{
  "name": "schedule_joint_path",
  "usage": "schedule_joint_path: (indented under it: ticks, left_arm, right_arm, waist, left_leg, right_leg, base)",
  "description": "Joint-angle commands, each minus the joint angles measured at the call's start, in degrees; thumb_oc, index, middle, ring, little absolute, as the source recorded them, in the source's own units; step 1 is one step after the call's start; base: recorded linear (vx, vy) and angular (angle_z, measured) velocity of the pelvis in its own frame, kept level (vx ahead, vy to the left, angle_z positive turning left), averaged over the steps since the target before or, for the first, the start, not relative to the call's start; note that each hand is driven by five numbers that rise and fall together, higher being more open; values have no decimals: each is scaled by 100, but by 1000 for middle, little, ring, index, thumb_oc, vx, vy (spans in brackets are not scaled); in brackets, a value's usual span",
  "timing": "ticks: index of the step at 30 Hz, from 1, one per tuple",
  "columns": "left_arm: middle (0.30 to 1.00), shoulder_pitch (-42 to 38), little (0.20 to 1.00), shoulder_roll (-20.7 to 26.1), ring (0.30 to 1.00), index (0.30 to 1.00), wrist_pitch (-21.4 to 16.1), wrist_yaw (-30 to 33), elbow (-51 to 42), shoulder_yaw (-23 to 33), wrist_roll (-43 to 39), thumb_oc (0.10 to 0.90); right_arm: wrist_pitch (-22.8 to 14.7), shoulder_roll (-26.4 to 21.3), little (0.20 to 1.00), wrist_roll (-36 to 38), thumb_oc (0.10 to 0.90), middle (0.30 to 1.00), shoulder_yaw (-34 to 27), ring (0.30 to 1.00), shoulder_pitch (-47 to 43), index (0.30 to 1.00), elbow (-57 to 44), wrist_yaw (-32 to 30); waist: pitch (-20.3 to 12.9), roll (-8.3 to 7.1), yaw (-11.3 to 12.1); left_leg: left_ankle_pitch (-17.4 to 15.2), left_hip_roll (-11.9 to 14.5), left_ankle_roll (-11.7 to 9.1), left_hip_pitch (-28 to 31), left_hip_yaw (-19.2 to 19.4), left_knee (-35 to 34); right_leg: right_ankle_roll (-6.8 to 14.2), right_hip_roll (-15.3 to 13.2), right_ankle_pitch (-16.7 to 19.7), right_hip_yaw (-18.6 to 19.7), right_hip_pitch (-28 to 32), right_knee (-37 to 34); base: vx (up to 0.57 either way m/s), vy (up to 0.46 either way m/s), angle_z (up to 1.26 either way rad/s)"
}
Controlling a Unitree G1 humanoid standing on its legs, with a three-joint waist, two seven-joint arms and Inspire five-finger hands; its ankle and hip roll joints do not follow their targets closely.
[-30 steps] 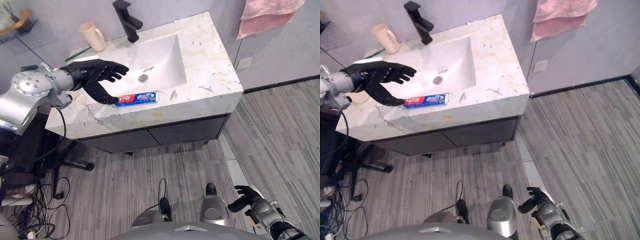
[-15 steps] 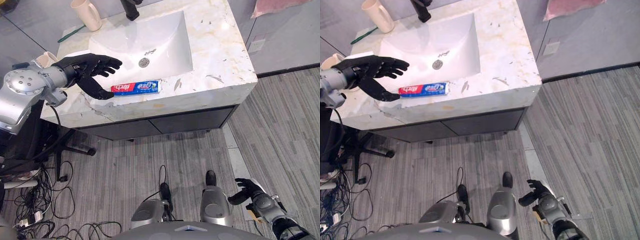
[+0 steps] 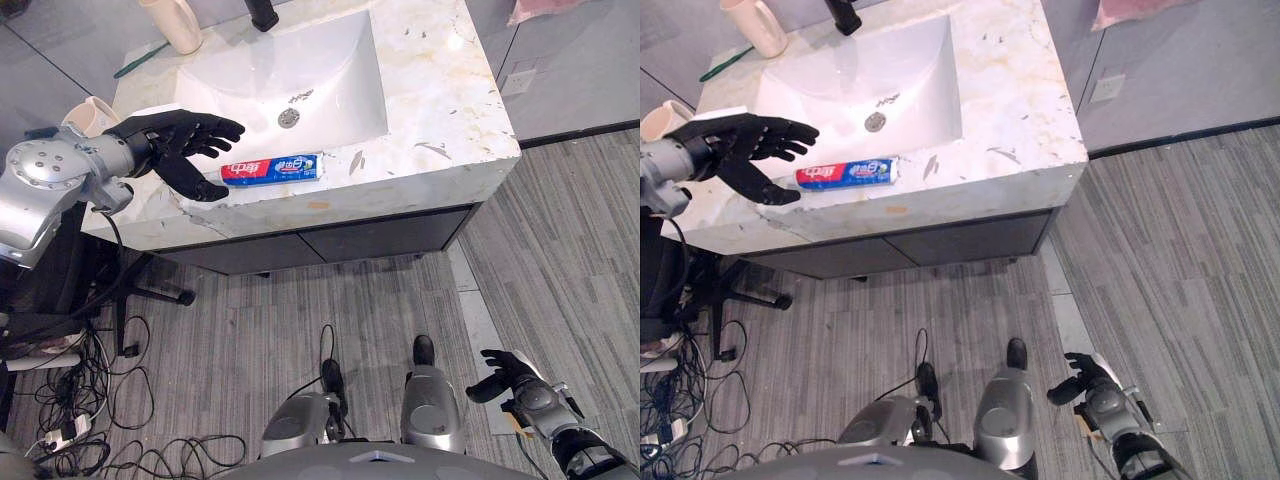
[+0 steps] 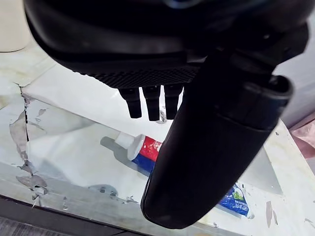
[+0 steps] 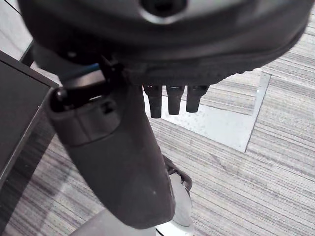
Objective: Organize the bathroom.
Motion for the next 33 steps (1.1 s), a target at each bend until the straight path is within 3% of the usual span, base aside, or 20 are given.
schedule_joint_path:
  ticks: [1, 33]
  left_arm:
    - [900, -92, 900, 498, 900, 900, -190, 86, 134, 942, -188, 800]
    - [900, 50, 900, 266, 900, 900, -160, 713, -194, 1115, 121, 800]
  right_arm:
    - [-54, -298, 900, 91, 800, 900, -230, 900, 348, 900, -92, -37]
    - [-3, -572, 900, 340, 800, 900, -385, 900, 87, 900, -411, -130]
  waist:
    - [-489, 13, 5]
    - [21, 214, -29]
  left_leg:
    - [402, 820, -235, -423, 237, 707]
    - [613, 803, -287, -1043, 196, 840]
  right_leg:
    - [503, -452, -378, 484, -176, 353]
    - [429, -515, -363, 635, -836, 631]
  base:
    - [0, 0, 0]
    - [-22, 1, -1]
